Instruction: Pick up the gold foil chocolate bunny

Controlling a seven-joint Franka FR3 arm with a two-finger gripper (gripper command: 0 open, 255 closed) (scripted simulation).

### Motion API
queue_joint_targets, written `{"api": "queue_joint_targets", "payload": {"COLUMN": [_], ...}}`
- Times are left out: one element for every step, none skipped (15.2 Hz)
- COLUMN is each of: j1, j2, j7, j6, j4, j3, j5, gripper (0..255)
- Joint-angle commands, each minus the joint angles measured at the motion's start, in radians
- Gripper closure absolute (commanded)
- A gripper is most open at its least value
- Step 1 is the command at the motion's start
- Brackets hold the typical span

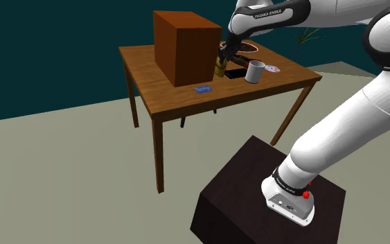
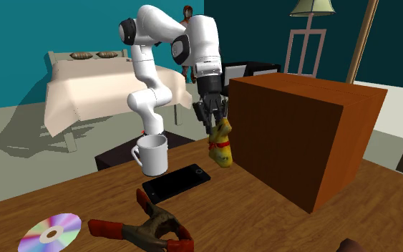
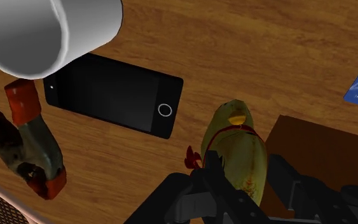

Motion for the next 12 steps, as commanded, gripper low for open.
{"api": "queue_joint_targets", "payload": {"j1": [0.000, 0.000, 0.001, 0.001, 0.002, 0.002, 0.002, 0.003, 0.003, 0.003, 0.003, 0.003], "j2": [-0.008, -0.010, -0.012, -0.014, -0.015, -0.016, -0.017, -0.018, -0.019, -0.019, -0.020, -0.019], "j7": [-0.004, -0.006, -0.007, -0.008, -0.010, -0.011, -0.013, -0.014, -0.015, -0.017, -0.017, -0.017], "j6": [-0.026, -0.039, -0.053, -0.066, -0.079, -0.093, -0.106, -0.119, -0.133, -0.146, -0.148, -0.148], "j4": [0.019, 0.030, 0.041, 0.053, 0.065, 0.077, 0.089, 0.102, 0.115, 0.128, 0.129, 0.130], "j3": [0.000, 0.000, 0.001, 0.001, 0.001, 0.002, 0.002, 0.003, 0.003, 0.003, 0.003, 0.003], "j5": [0.002, 0.003, 0.004, 0.005, 0.006, 0.006, 0.007, 0.008, 0.009, 0.010, 0.010, 0.010], "gripper": [255, 255, 255, 255, 255, 255, 255, 255, 255, 255, 255, 255]}}
